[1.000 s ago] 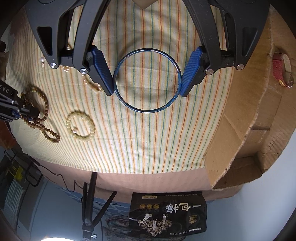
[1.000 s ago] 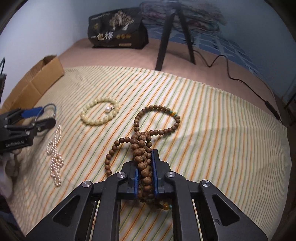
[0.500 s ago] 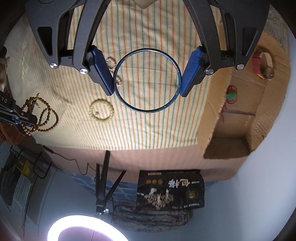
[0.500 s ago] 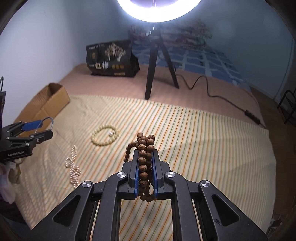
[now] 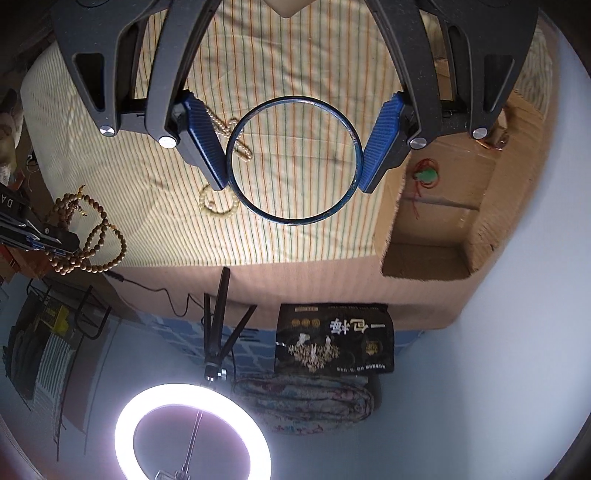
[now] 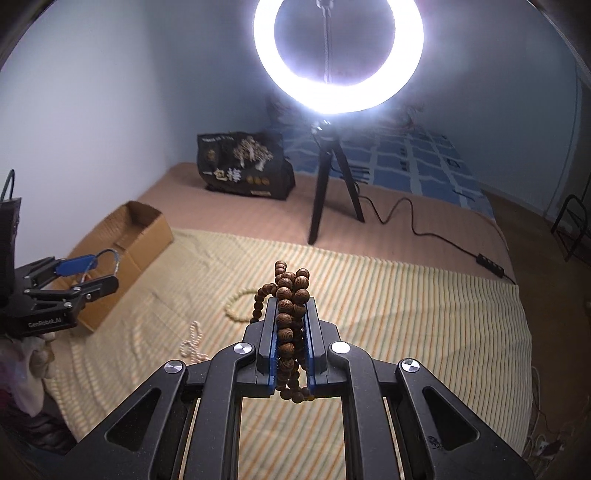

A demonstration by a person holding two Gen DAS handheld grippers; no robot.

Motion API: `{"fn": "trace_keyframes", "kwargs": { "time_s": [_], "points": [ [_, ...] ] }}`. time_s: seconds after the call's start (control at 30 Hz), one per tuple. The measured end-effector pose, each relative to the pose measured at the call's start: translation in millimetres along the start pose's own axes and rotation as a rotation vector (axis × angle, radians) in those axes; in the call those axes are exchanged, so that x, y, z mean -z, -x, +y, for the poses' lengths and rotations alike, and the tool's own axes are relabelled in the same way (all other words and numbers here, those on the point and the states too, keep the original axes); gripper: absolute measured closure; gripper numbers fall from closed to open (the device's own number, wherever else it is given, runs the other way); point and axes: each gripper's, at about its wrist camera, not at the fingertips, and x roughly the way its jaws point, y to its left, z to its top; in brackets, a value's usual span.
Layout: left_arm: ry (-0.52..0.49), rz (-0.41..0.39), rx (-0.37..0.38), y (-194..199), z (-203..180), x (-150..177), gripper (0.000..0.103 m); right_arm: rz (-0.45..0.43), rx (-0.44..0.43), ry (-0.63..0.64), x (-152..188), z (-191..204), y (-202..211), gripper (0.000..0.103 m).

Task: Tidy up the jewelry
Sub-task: 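Lift and carry the bangle and mala over the cardboard box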

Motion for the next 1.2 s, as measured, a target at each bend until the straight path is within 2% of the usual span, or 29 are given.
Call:
{"fn": "trace_keyframes", "kwargs": {
  "time_s": [0.53, 0.9, 1.2],
  "points": [
    [0.038, -0.066, -0.056, 45.4, 49.6, -16.3, 0.029, -0.063, -0.102, 0.064, -29.0, 67.7, 17.0, 0.093],
    [0.098, -0.065, -0.13, 50.8, 112.9, -17.9, 0.029, -0.055, -0.172, 0.113, -50.5, 120.9, -12.6, 0.093],
    [0.121, -0.048, -0.172, 38.7, 151.0, -14.8, 0.029, -0.033, -0.227, 0.155, -68.2, 168.7, -46.2, 0.093]
  ]
}}
